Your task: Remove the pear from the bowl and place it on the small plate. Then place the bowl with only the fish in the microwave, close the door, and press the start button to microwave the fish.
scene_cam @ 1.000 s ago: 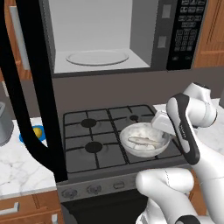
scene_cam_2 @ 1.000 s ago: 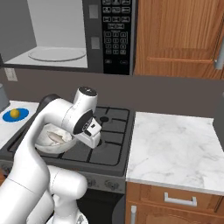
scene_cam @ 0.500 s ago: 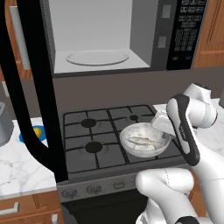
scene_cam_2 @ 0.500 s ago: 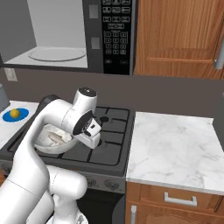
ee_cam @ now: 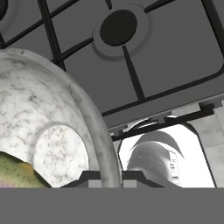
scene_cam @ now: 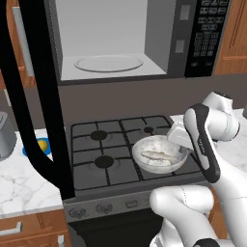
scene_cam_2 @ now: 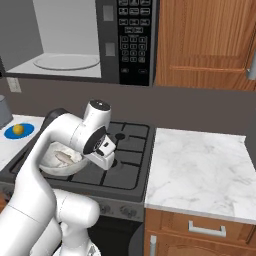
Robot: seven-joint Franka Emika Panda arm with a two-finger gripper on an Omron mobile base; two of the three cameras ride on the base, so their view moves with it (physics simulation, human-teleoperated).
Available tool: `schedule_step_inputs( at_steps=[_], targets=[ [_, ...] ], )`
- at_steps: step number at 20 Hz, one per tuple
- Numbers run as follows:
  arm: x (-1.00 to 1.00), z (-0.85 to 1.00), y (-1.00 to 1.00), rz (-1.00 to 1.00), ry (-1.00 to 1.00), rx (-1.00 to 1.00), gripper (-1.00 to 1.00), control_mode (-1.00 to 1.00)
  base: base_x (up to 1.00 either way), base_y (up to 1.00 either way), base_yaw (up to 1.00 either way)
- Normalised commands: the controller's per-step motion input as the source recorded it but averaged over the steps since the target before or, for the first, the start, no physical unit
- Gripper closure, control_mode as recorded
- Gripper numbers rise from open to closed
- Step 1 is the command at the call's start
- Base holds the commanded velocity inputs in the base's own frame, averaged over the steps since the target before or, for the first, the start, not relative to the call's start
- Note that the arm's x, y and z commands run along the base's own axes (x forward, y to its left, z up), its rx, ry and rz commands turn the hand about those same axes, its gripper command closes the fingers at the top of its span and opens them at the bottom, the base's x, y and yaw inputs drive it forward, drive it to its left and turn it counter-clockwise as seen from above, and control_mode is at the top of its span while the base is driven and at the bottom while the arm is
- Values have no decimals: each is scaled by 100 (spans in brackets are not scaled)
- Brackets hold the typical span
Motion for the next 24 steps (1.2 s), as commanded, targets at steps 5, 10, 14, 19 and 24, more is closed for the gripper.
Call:
schedule_step_inputs(
  at_steps=[5,10,14,19,24],
  targets=[
    [0,2,4,-15,-3,7,100,-100,0,0,0],
    [1,53,63,-35,-22,11,100,-100,0,0,0],
    [0,77,78,-27,-28,10,100,-100,0,0,0],
    [0,51,52,-19,-19,5,100,-100,0,0,0],
    [14,50,22,-21,-10,0,100,-100,0,0,0]
  ],
)
